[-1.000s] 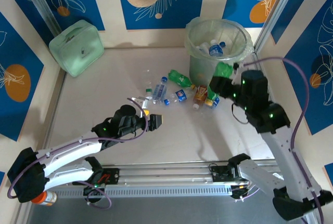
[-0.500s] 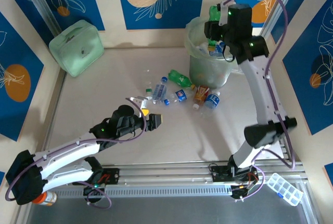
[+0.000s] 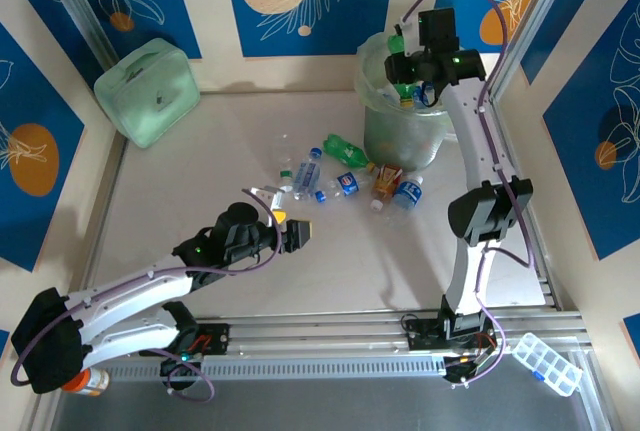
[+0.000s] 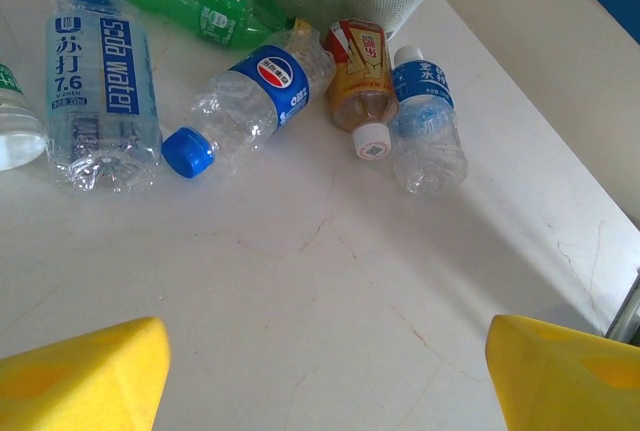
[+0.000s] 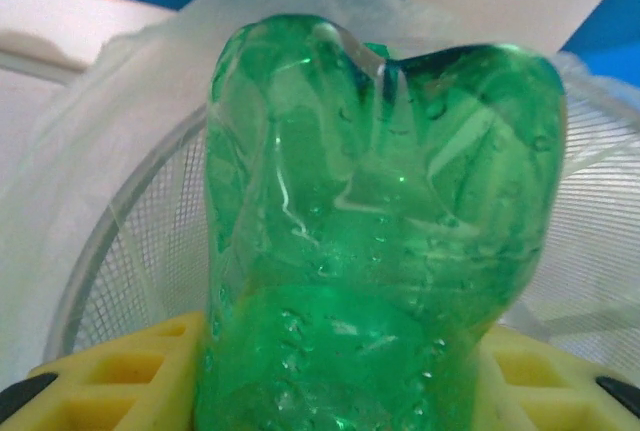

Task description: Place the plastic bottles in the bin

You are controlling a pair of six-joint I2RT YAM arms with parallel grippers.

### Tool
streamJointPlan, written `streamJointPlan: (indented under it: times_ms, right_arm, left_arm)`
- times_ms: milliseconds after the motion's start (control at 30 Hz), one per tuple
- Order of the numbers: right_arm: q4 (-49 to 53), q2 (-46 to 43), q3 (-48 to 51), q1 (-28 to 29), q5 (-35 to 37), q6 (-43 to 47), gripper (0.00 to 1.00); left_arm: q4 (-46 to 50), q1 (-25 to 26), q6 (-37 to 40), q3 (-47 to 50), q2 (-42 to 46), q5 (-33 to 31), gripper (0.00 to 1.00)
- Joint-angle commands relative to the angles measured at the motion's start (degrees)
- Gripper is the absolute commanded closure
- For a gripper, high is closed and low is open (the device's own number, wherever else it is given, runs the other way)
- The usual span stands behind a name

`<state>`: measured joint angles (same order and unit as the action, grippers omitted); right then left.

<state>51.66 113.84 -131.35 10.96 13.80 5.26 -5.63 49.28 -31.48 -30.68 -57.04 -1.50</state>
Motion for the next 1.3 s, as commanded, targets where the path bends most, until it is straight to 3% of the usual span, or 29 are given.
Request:
streamJointPlan:
  times_ms: [0, 467, 700, 867, 1267]
  right_arm:
    - [1.5, 1.1, 0.2, -0.1, -3.1, 1.9, 0.50]
    - [1.9, 6.6, 3.1, 1.3, -6.2, 4.9, 0.46]
    - [2.7, 8.7, 2.9, 0.1, -7.4, 4.4, 0.32]
    - [2.7, 7.1, 2.1, 0.1, -8.6, 4.2, 0.22]
    - [1.9, 1.3, 0.7, -0.8, -9.5, -0.3, 0.20]
  left_arm:
    - [-1.7, 0.5, -0.4, 0.4, -0.4, 1.1, 0.18]
    - [-1.5, 0.5, -0.3, 0.1, -1.3, 0.7, 0.17]
    - [-0.9, 0.5, 0.0, 0.2, -0.7, -0.2, 0.16]
    - [-0.9, 0.5, 0.1, 0.1, -0.8, -0.2, 0.16]
    - [-0.3, 0.5, 0.8, 0.2, 0.5, -1.4, 0.16]
